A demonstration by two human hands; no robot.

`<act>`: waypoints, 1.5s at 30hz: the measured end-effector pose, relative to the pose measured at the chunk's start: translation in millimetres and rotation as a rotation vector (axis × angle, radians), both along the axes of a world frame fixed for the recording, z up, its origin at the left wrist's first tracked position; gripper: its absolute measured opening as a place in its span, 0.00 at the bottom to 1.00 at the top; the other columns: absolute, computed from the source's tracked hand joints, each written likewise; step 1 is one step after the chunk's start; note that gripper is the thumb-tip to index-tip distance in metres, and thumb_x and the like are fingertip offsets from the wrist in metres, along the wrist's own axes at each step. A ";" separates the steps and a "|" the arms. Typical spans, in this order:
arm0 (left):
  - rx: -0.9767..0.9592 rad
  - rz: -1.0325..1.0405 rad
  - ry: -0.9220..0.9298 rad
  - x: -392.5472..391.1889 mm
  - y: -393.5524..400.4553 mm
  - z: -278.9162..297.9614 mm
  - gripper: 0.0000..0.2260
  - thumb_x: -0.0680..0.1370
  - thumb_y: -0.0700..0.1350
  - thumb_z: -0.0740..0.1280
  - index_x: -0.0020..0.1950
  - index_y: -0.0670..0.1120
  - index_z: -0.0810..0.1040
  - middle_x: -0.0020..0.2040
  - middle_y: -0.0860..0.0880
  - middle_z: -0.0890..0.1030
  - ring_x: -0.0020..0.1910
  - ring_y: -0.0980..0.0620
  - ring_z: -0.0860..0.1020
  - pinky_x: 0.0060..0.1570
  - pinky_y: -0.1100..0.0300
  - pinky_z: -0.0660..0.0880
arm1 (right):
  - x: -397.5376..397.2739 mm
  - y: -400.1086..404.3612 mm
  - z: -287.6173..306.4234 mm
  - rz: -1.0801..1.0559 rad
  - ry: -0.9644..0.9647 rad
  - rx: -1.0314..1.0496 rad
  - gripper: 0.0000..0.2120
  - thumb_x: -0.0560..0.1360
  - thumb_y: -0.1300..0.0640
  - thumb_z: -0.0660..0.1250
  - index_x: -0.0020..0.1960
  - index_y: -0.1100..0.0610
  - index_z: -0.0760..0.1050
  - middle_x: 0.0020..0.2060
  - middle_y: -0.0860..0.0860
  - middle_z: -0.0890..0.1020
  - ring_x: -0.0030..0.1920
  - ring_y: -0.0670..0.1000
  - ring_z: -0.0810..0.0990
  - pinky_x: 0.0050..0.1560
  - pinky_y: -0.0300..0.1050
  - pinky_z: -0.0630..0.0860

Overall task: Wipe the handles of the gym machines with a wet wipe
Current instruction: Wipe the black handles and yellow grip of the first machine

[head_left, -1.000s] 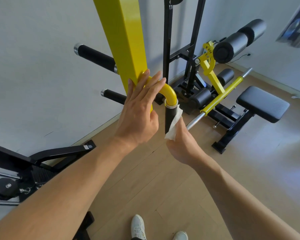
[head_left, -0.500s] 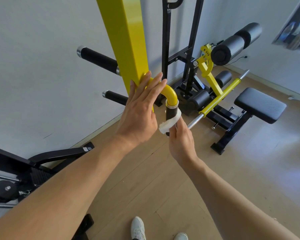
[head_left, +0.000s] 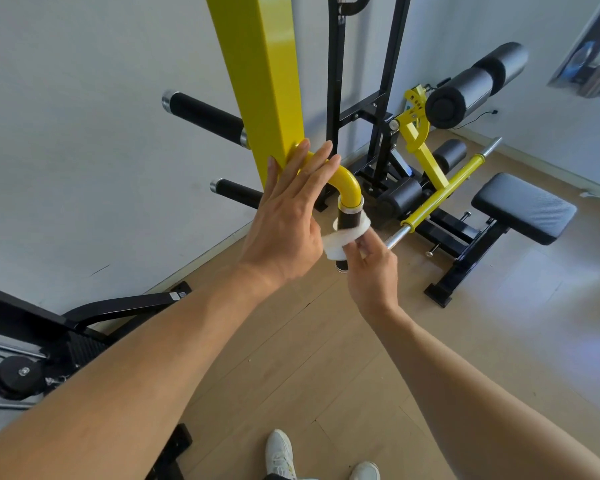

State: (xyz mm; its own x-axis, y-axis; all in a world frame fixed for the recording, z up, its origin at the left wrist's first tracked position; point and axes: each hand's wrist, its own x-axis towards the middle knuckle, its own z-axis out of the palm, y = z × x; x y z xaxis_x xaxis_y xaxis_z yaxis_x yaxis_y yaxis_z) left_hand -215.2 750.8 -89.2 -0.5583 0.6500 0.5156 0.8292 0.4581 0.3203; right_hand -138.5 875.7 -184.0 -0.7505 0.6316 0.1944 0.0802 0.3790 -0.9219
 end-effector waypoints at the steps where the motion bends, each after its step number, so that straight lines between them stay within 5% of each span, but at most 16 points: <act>1: -0.003 0.002 0.003 -0.3 0.1 -0.3 0.38 0.72 0.30 0.65 0.81 0.46 0.60 0.82 0.49 0.59 0.82 0.46 0.50 0.79 0.38 0.46 | 4.1 1.4 -11.0 0.037 -0.080 0.012 0.06 0.79 0.54 0.66 0.54 0.51 0.79 0.41 0.52 0.83 0.44 0.56 0.81 0.45 0.55 0.79; 5: -0.009 0.008 0.020 -0.2 -0.3 -1.7 0.38 0.72 0.30 0.66 0.81 0.46 0.59 0.82 0.49 0.59 0.82 0.46 0.50 0.79 0.38 0.46 | 13.1 1.2 -27.1 0.064 -0.233 0.006 0.10 0.78 0.55 0.68 0.59 0.52 0.78 0.45 0.47 0.82 0.48 0.53 0.81 0.43 0.46 0.77; 9: -0.013 0.003 0.024 1.7 -3.9 -3.2 0.39 0.72 0.30 0.66 0.81 0.46 0.59 0.82 0.49 0.58 0.82 0.47 0.49 0.79 0.38 0.46 | -0.7 -6.8 8.4 -0.053 0.010 0.068 0.10 0.73 0.55 0.74 0.53 0.53 0.80 0.41 0.48 0.83 0.43 0.52 0.81 0.43 0.49 0.78; 13: -0.012 -0.005 0.023 2.7 -5.8 -2.2 0.38 0.72 0.29 0.65 0.81 0.45 0.59 0.82 0.49 0.58 0.82 0.46 0.49 0.79 0.36 0.47 | -8.6 -10.6 31.4 -0.072 0.176 0.048 0.09 0.74 0.49 0.73 0.52 0.50 0.80 0.39 0.45 0.83 0.40 0.48 0.79 0.39 0.41 0.75; 19: -0.025 -0.005 0.019 2.4 -4.0 -2.8 0.39 0.72 0.32 0.67 0.81 0.46 0.58 0.82 0.50 0.57 0.83 0.47 0.48 0.79 0.38 0.45 | 11.5 -6.6 -21.9 0.021 -0.143 0.071 0.11 0.76 0.54 0.71 0.58 0.52 0.79 0.40 0.44 0.80 0.42 0.51 0.79 0.39 0.44 0.75; 27: -0.029 -0.005 0.038 4.9 -5.9 -5.6 0.41 0.71 0.33 0.68 0.82 0.46 0.56 0.83 0.49 0.55 0.83 0.46 0.47 0.79 0.39 0.43 | -13.1 -18.4 47.6 -0.088 0.215 -0.036 0.07 0.73 0.50 0.74 0.50 0.48 0.79 0.38 0.42 0.81 0.39 0.42 0.79 0.41 0.39 0.76; 31: -0.040 -0.008 0.058 3.9 -8.1 -5.4 0.41 0.71 0.36 0.69 0.82 0.46 0.56 0.83 0.48 0.55 0.82 0.44 0.47 0.79 0.43 0.39 | -7.4 -13.3 12.2 -0.010 0.026 0.040 0.09 0.75 0.49 0.71 0.50 0.52 0.76 0.38 0.47 0.81 0.39 0.52 0.78 0.40 0.53 0.76; 36: -0.070 -0.007 0.059 6.8 -9.5 -5.0 0.42 0.70 0.37 0.69 0.82 0.44 0.55 0.83 0.46 0.54 0.82 0.42 0.47 0.78 0.44 0.38 | 9.2 -11.2 -28.4 0.008 -0.275 0.027 0.10 0.75 0.55 0.71 0.55 0.52 0.78 0.42 0.48 0.82 0.44 0.52 0.79 0.44 0.48 0.77; 41: -0.068 0.007 0.016 18.0 -13.9 -7.6 0.42 0.71 0.37 0.69 0.82 0.42 0.52 0.83 0.43 0.52 0.82 0.41 0.46 0.79 0.43 0.40 | 27.7 -12.6 -45.8 -0.096 -0.379 -0.190 0.01 0.71 0.55 0.73 0.43 0.50 0.82 0.36 0.53 0.83 0.38 0.52 0.80 0.37 0.45 0.77; 45: 0.002 0.028 -0.118 48.7 -20.7 -19.6 0.41 0.74 0.35 0.68 0.82 0.42 0.50 0.83 0.45 0.51 0.82 0.44 0.47 0.79 0.40 0.51 | 58.2 -14.6 -49.8 0.032 -0.425 -0.320 0.04 0.71 0.51 0.73 0.43 0.51 0.83 0.37 0.53 0.84 0.34 0.49 0.78 0.33 0.44 0.74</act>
State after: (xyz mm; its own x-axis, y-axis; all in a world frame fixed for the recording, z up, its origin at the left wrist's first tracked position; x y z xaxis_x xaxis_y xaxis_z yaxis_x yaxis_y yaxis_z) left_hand -166.5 730.1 -108.8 -0.6333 0.6324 0.4461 0.7724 0.4800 0.4160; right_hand -80.3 861.1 -233.8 -0.7412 0.5848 -0.3295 0.4648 0.0930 -0.8805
